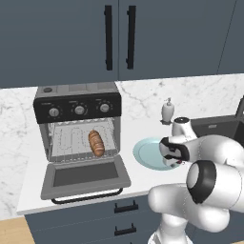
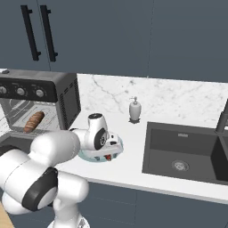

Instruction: Pick up the kebab skewer and baguette bread, and place them inside the toaster oven. Close the toaster oven door and start by setting the timer.

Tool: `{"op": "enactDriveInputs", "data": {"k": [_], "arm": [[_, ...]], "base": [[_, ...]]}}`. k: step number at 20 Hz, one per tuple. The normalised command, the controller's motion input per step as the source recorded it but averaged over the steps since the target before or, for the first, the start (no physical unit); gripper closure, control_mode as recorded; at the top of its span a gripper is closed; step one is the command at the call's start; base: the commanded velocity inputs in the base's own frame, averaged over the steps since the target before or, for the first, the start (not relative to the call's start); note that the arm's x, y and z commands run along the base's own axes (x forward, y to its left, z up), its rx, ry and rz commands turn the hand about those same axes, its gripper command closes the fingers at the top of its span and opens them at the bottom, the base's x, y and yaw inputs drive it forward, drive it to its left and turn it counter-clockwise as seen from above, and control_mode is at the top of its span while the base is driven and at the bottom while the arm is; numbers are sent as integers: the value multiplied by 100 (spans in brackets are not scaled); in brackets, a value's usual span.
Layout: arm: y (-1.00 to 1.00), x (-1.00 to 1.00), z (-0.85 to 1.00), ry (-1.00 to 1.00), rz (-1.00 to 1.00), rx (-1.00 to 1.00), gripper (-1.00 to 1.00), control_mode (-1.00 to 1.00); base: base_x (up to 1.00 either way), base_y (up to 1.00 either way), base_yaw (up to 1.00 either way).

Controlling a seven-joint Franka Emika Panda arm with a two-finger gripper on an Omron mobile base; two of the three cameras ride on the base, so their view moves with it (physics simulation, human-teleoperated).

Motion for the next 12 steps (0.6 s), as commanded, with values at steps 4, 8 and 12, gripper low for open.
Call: {"op": "enactDriveInputs", "data": {"k": [4, 8, 12], "arm": [[0, 11, -11, 0, 1, -1, -100, -100], [0, 2, -12, 0, 0, -2, -100, -100], [-1, 14, -6, 0, 0, -2, -100, -100]], "base": [[0, 0, 0], [0, 0, 0], [0, 0, 0]]}}
